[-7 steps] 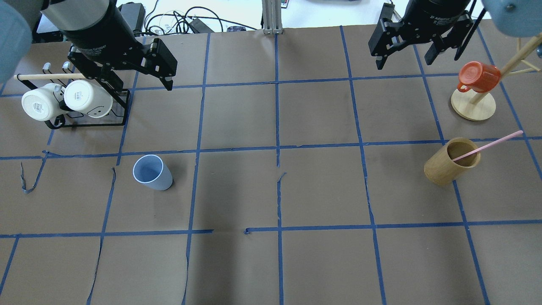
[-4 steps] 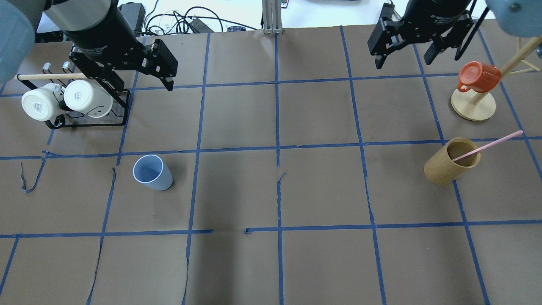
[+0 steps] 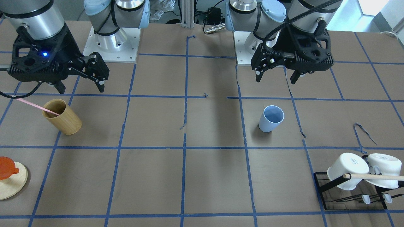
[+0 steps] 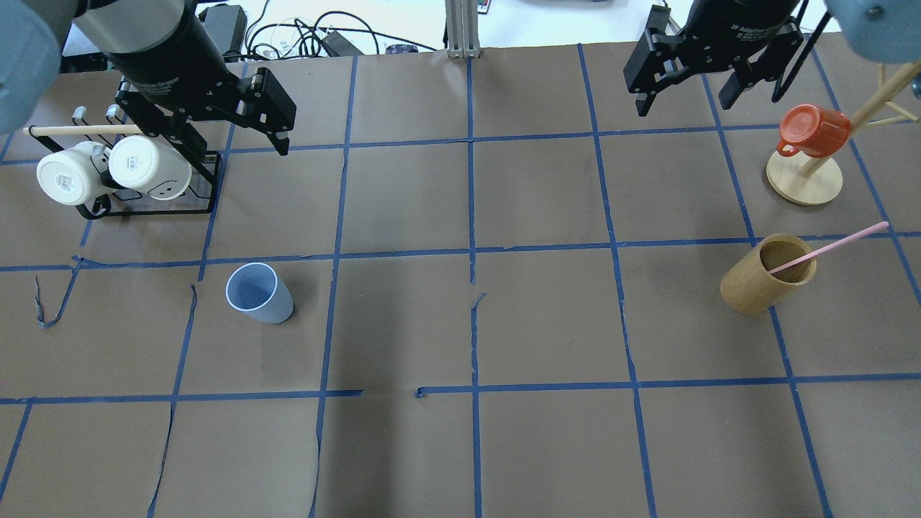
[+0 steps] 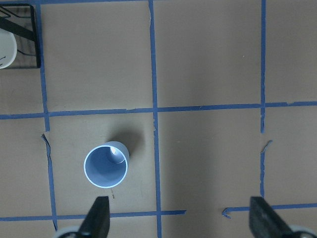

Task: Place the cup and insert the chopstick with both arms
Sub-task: 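Lower the left gripper onto the light blue cup and grasp its rim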

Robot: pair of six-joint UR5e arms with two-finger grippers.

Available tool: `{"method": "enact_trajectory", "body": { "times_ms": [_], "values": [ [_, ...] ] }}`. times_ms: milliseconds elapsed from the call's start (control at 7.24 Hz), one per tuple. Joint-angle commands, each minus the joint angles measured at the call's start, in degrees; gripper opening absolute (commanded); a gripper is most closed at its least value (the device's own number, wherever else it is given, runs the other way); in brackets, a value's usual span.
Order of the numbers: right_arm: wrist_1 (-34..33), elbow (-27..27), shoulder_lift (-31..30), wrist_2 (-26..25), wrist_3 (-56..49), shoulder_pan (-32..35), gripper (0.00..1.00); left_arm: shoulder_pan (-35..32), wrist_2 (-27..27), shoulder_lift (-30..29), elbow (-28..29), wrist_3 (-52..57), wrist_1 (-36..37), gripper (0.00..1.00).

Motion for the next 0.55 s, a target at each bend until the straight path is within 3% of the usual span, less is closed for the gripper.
{"method": "enact_trajectory", "body": {
  "times_ms": [0,138,414],
  "values": [
    [-0.06,-0.09,0.09,-0.06,0.02,-0.09,1.0,0.66,0.25,-1.88,-2.23,0.34,0.47,1.0],
    [-0.06,0.0,0.09,-0.07,0.02,-0.09,1.0,0.83,0.51,-3.19,-4.86,1.39,1.61,1.0],
    [-0.06,0.0,0.09,-0.07,0.02,-0.09,1.0,4.07,0.6,-3.82,-15.2,4.81,12.64,1.0]
  ]
}}
